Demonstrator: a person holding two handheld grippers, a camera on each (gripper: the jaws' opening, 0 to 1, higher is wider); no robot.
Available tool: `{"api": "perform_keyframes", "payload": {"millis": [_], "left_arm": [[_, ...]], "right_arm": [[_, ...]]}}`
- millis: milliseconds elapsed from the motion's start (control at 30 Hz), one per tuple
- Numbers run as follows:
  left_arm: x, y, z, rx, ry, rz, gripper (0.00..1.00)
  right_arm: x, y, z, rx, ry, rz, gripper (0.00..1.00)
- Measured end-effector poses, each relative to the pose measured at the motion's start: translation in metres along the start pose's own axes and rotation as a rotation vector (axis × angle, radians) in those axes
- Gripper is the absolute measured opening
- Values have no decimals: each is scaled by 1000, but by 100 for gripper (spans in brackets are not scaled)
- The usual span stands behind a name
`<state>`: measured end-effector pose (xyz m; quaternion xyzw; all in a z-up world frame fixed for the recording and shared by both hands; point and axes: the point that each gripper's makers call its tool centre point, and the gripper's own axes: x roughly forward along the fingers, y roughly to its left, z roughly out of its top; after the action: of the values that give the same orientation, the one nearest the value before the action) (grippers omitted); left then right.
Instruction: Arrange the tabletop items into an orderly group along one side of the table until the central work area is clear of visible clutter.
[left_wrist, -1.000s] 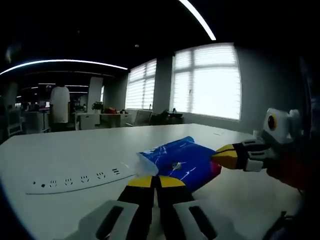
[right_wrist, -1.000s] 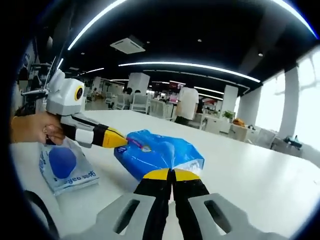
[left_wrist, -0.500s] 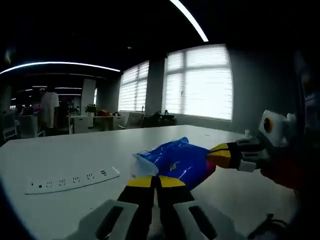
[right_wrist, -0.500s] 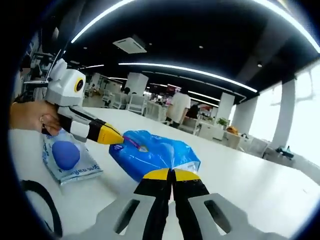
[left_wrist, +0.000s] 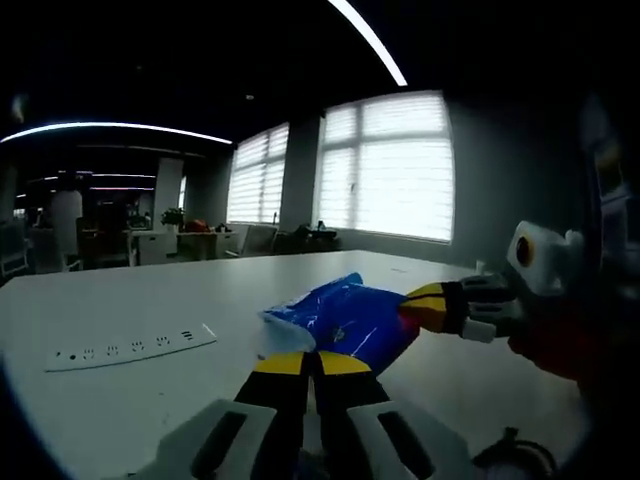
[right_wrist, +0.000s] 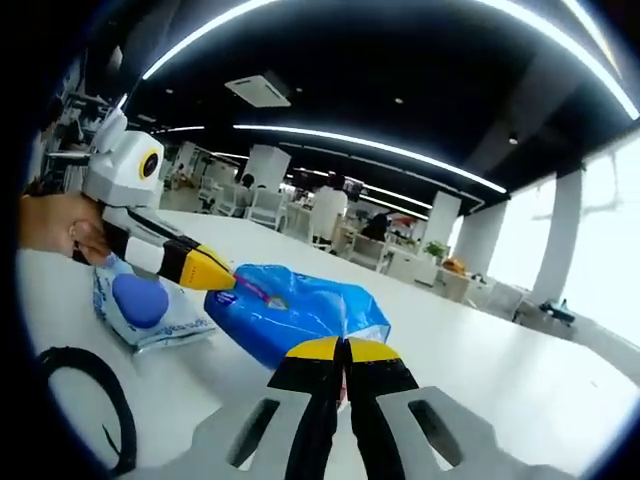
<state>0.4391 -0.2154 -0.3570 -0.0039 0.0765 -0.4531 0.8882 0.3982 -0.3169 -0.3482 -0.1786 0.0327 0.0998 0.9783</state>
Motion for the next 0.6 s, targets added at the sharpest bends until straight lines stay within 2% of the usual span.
{"api": "perform_keyframes", "payload": {"millis": [267,367,600], "left_arm": [[-16,-16,0,6,-6,-12,1],[-22,-20,0,16,-18,1,1],[-29,-33,-4,22,-12,-16,1]], "right_arm": [[-16,5,3,15,-23,0,0],[-21,8,3,22,-31,3,0],[-34,10,-2,31,-28,-3,0]]}}
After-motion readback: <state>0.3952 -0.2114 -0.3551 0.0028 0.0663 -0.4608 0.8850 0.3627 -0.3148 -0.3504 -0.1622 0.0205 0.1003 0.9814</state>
